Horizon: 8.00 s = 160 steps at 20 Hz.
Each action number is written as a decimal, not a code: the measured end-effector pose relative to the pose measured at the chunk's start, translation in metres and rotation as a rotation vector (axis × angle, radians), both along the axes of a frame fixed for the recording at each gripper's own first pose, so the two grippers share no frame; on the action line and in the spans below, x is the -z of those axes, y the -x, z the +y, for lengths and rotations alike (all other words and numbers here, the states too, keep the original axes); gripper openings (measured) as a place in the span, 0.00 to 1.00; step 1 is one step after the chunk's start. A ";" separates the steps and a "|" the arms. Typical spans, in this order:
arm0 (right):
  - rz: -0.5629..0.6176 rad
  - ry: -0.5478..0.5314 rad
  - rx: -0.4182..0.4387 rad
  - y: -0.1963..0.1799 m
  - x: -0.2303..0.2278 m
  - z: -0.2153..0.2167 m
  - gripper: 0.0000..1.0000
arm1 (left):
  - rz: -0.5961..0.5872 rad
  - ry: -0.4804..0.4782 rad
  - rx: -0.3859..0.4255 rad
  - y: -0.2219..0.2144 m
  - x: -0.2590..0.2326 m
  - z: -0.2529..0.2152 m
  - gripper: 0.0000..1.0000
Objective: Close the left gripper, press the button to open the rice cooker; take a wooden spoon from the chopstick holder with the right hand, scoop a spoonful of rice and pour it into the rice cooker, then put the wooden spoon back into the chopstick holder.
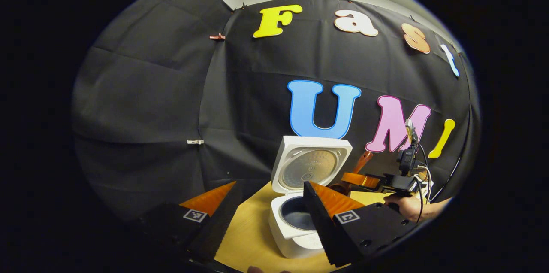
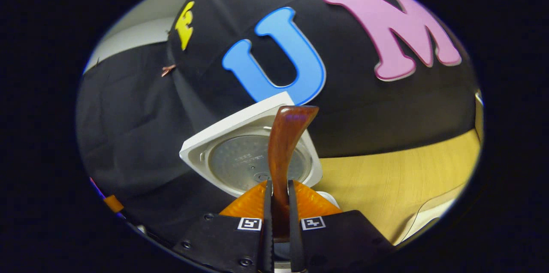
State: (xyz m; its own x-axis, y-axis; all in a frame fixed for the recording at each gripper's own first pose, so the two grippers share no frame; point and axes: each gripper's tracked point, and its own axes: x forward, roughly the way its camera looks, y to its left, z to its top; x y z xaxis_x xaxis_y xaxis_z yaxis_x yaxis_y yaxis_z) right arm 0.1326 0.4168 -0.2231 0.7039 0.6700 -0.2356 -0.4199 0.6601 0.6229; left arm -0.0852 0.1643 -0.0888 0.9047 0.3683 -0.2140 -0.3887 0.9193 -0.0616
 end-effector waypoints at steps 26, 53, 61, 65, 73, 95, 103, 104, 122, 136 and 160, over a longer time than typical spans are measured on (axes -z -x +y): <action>-0.237 0.268 -0.159 0.013 0.008 0.023 0.19 | -0.019 0.020 -0.044 0.009 0.001 0.017 0.92; 0.220 -0.145 0.644 0.039 0.038 -0.448 0.19 | -0.008 0.007 0.249 -0.084 0.002 -0.090 0.92; 0.317 0.153 0.721 0.130 0.131 -0.535 0.18 | 0.019 -0.008 0.286 -0.104 0.005 -0.110 0.92; 0.353 0.223 0.725 0.145 0.174 -0.537 0.19 | 0.032 -0.010 0.282 -0.106 0.005 -0.113 0.92; 0.417 0.272 0.686 0.155 0.238 -0.518 0.19 | 0.066 -0.056 0.251 -0.093 -0.002 -0.103 0.92; 0.339 0.350 0.794 0.208 0.151 -0.556 0.97 | -0.079 -0.147 0.183 -0.181 -0.071 -0.066 0.93; 0.230 0.378 0.777 0.216 0.081 -0.545 0.98 | -0.103 -0.193 0.143 -0.287 -0.077 -0.045 0.95; 0.215 0.380 0.766 0.217 0.073 -0.542 0.99 | -0.092 -0.210 0.129 -0.297 -0.072 -0.040 0.95; 0.065 0.504 0.663 0.176 0.029 -0.521 0.98 | 0.135 -0.096 0.180 -0.246 0.029 -0.077 0.98; 0.006 0.495 0.642 0.157 0.001 -0.535 0.98 | 0.266 0.012 0.182 -0.157 0.112 -0.126 1.00; -0.174 0.451 0.321 0.126 0.004 -0.518 0.96 | 0.501 0.060 -0.093 -0.112 0.204 -0.137 1.00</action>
State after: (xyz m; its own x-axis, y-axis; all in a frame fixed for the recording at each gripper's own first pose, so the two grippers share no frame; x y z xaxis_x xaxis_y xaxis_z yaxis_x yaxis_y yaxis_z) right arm 0.0063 -0.1011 -0.2267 0.9093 0.2766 -0.3108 -0.2256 0.9554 0.1904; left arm 0.0271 0.0278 -0.2930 0.6500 0.4158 -0.6360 -0.4636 0.8802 0.1016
